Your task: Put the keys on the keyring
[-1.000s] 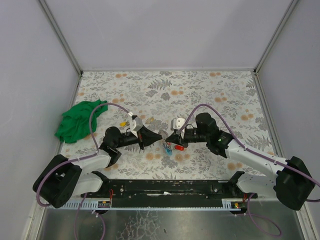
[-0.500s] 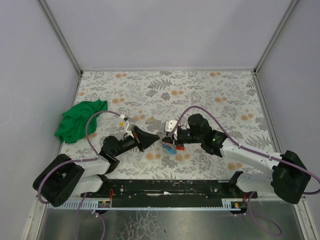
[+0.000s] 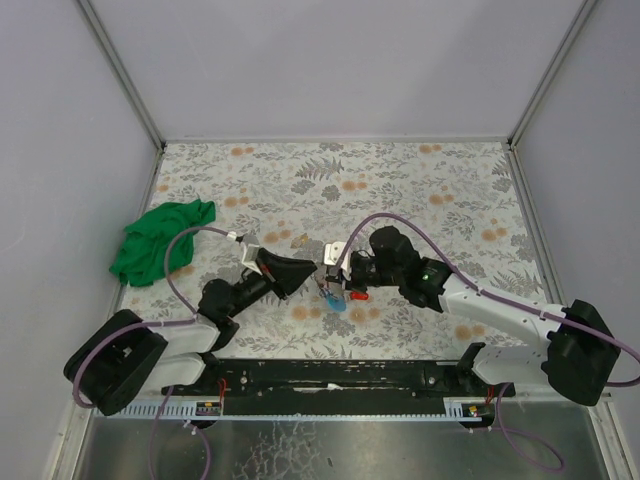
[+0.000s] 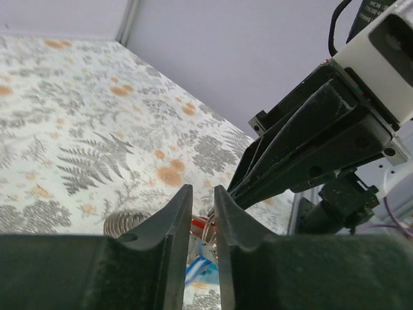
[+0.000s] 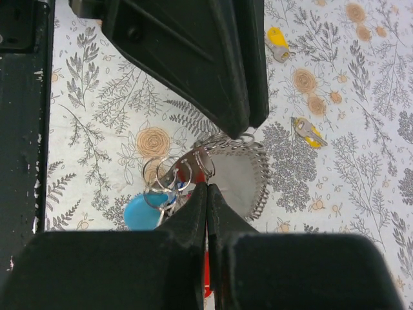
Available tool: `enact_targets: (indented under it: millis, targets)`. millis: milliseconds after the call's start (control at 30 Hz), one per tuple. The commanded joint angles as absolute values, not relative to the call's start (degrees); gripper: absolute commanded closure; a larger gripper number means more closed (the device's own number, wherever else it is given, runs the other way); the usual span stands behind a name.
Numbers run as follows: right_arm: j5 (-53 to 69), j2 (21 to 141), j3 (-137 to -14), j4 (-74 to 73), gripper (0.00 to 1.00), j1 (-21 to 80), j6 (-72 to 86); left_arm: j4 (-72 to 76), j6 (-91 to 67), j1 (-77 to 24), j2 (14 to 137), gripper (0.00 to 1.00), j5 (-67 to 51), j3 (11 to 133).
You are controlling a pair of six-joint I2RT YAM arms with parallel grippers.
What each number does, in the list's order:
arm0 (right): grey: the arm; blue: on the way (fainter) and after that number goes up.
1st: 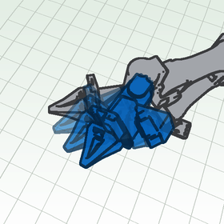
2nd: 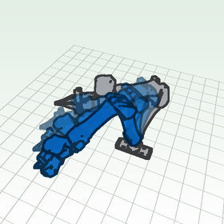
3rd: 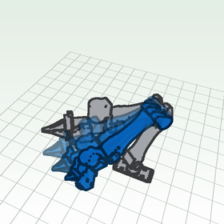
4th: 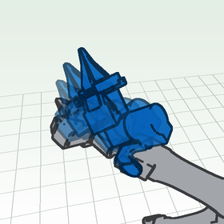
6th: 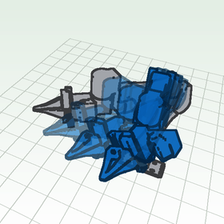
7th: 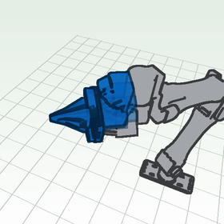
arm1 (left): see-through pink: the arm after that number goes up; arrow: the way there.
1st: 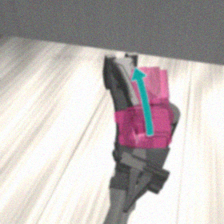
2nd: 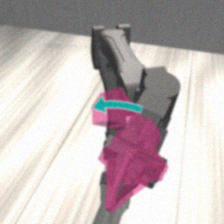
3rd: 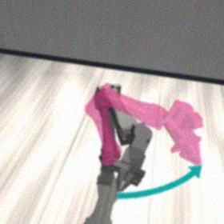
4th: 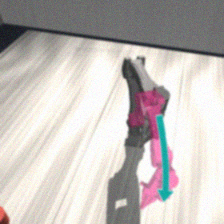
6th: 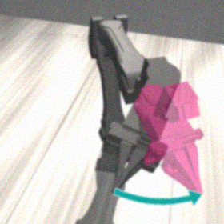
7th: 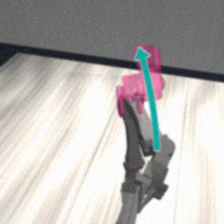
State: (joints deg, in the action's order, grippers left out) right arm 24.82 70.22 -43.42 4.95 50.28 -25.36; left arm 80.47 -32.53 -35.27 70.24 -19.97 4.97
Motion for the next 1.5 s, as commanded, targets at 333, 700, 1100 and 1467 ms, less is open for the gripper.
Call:
enact_targets:
  millis: [333,700,1100,1467]
  targets:
    - [21.4,67.2,-51.3,-3.5,1.00,50.9,-30.6,51.7,-14.6,-34.8,55.0,0.60,-27.4,10.9]
    - [22.5,67.2,-52.5,-5.4,1.00,50.9,-31.1,48.6,-10.2,-34.1,61.1,0.59,-36.7,15.5]
    - [24.1,67.1,-52.5,-6.0,1.00,50.9,-31.0,51.5,-3.8,-30.7,67.8,0.61,-51.8,19.0]
    - [25.1,67.1,-52.6,-6.1,1.00,50.9,-30.9,51.5,0.4,-30.6,65.9,0.60,-50.9,18.6]
